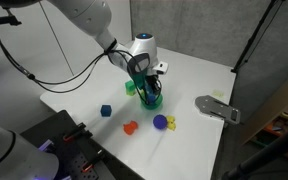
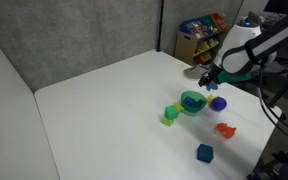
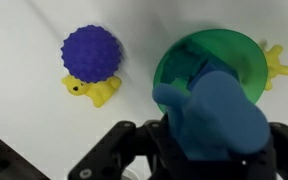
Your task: Put the blue toy in the green bowl
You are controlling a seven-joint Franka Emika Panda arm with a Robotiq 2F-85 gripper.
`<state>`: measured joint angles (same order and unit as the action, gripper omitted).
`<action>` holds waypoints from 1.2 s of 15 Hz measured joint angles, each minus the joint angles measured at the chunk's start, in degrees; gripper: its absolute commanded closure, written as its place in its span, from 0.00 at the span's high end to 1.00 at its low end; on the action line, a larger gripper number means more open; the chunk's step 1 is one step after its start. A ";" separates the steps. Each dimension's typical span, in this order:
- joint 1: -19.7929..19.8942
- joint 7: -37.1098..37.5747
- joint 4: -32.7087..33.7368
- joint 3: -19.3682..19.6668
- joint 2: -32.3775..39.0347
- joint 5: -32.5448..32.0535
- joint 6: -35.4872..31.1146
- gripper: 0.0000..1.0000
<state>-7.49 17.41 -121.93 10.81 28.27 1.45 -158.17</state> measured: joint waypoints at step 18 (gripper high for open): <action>-0.47 0.39 11.12 0.21 8.13 -0.69 2.19 1.00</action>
<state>-7.96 17.79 -110.81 11.02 36.40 0.76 -155.98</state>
